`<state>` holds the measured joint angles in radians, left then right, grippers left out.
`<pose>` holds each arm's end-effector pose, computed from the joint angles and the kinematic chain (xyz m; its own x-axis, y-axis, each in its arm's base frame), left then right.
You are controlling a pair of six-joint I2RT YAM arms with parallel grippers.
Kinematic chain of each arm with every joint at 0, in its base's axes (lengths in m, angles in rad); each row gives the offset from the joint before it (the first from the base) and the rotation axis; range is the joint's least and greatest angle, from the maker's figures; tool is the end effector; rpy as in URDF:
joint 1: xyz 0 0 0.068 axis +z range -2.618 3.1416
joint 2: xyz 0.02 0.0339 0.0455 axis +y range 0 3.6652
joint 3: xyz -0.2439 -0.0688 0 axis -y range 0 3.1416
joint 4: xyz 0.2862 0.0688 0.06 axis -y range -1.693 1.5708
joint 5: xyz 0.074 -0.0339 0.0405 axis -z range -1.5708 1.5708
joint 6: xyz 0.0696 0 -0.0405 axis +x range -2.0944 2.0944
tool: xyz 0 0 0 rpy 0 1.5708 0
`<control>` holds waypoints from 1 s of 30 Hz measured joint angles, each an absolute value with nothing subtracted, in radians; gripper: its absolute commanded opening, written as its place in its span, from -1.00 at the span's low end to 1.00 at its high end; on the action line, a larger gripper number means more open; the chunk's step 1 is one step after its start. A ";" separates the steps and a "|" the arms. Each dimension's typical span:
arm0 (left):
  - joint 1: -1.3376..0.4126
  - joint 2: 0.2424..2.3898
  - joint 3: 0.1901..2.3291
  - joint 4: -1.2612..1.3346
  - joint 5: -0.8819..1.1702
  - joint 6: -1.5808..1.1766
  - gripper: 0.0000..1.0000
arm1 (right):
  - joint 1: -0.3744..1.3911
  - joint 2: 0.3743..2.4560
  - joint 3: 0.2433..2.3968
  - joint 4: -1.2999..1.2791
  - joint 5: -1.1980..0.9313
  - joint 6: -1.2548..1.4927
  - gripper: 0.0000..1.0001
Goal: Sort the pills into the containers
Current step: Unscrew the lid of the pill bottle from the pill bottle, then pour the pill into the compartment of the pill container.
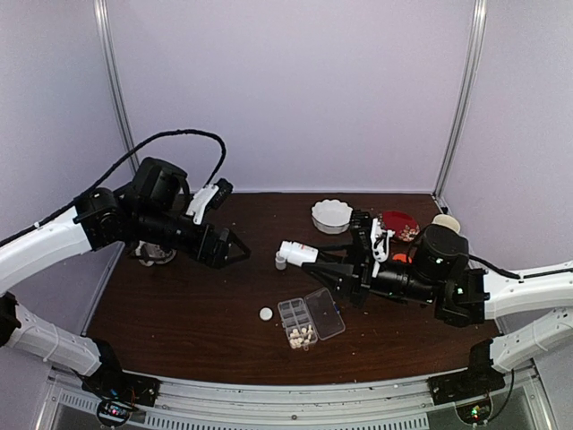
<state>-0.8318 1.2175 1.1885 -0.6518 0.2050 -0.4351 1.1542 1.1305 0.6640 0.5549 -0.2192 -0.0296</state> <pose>0.2144 -0.2563 0.3045 -0.7344 0.1932 -0.6507 0.5742 0.6881 -0.4437 0.1238 0.3171 0.2715 0.0647 0.0749 -0.9951 -0.9788 0.1992 -0.0487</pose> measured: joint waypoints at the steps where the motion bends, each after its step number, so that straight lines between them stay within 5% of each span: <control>1: -0.832 1.216 1.169 -0.652 0.168 -0.435 0.95 | 1.154 1.126 0.660 0.560 -0.216 -0.026 -0.69; 15: -0.926 1.363 0.987 -0.556 -0.052 -0.400 0.70 | 1.153 1.073 0.553 0.594 -0.207 0.040 -0.68; 30: -1.000 1.683 0.983 -0.385 -0.087 -0.406 0.65 | 1.153 0.980 0.413 0.593 -0.148 0.085 -0.64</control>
